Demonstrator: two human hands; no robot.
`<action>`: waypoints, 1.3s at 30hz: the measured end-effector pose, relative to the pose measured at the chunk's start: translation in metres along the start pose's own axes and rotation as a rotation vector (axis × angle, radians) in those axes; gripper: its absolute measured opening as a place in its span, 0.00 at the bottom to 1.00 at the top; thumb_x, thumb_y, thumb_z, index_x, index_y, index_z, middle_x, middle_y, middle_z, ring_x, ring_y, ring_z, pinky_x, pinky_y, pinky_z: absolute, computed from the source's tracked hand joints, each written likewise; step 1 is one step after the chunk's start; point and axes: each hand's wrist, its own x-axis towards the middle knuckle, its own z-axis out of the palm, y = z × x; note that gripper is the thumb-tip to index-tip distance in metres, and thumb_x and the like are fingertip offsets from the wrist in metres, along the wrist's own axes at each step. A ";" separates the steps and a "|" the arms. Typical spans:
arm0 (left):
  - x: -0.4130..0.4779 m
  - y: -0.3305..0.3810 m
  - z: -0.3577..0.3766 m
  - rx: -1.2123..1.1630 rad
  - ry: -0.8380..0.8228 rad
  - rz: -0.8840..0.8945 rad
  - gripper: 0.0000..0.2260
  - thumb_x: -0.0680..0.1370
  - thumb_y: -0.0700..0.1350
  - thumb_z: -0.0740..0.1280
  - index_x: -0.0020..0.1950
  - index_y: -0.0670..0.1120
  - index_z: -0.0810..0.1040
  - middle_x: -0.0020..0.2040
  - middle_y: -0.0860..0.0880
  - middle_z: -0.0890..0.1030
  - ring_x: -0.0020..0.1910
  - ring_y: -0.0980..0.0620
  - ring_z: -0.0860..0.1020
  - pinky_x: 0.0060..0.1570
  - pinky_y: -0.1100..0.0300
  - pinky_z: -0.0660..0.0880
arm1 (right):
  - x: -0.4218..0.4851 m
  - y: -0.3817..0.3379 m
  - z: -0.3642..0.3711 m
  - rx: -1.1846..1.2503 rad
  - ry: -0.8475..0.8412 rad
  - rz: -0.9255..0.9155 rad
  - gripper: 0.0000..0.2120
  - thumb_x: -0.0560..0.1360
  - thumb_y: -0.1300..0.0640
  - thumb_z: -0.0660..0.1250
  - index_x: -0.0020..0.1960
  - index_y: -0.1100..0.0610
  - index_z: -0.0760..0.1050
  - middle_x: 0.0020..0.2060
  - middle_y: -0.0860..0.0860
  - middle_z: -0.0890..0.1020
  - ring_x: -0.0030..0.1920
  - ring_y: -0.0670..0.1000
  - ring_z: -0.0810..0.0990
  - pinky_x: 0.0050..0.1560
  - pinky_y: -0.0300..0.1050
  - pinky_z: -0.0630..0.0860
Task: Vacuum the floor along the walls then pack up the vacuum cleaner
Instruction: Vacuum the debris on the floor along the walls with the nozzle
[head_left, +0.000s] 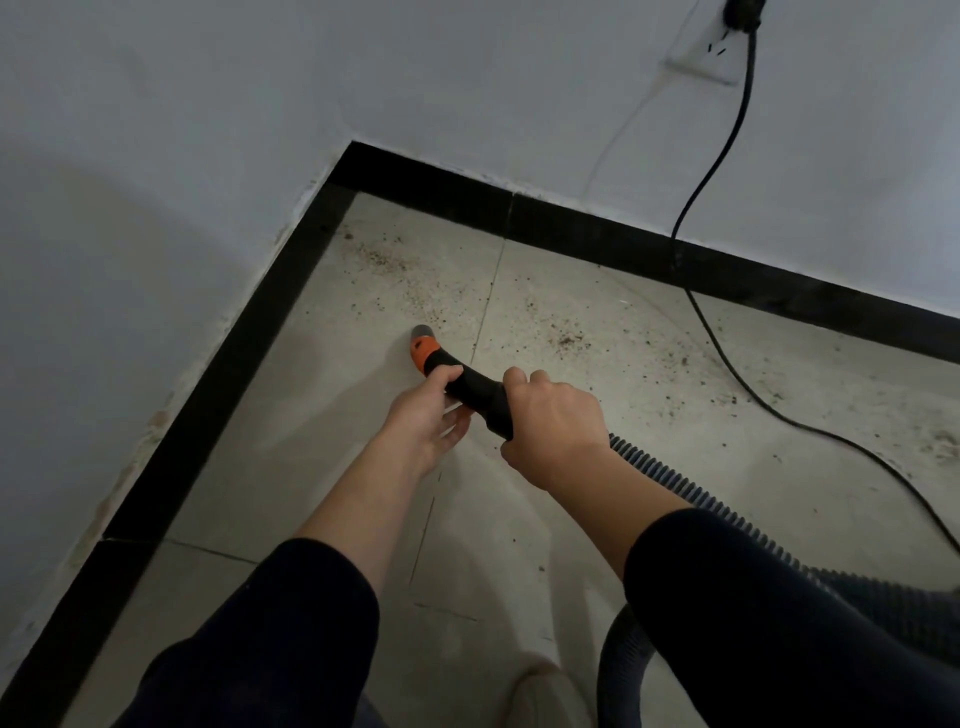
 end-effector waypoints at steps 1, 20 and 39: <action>0.000 -0.002 0.003 0.005 -0.005 -0.006 0.15 0.79 0.47 0.67 0.63 0.41 0.74 0.51 0.44 0.81 0.52 0.50 0.79 0.41 0.61 0.75 | -0.002 0.003 0.000 0.004 -0.005 0.009 0.20 0.74 0.55 0.68 0.63 0.56 0.65 0.51 0.53 0.75 0.48 0.56 0.78 0.39 0.47 0.69; -0.005 -0.023 0.039 0.105 -0.067 -0.074 0.15 0.79 0.47 0.67 0.63 0.41 0.74 0.51 0.45 0.82 0.48 0.50 0.81 0.39 0.60 0.75 | -0.028 0.037 -0.003 -0.011 -0.043 0.108 0.20 0.74 0.54 0.68 0.63 0.56 0.65 0.47 0.52 0.73 0.39 0.53 0.71 0.37 0.46 0.68; -0.020 -0.034 0.055 0.183 -0.181 -0.120 0.12 0.80 0.45 0.65 0.59 0.40 0.74 0.47 0.41 0.82 0.40 0.51 0.82 0.35 0.63 0.75 | -0.050 0.056 -0.022 -0.179 -0.074 0.065 0.16 0.76 0.52 0.64 0.60 0.57 0.67 0.39 0.50 0.69 0.34 0.50 0.68 0.31 0.43 0.63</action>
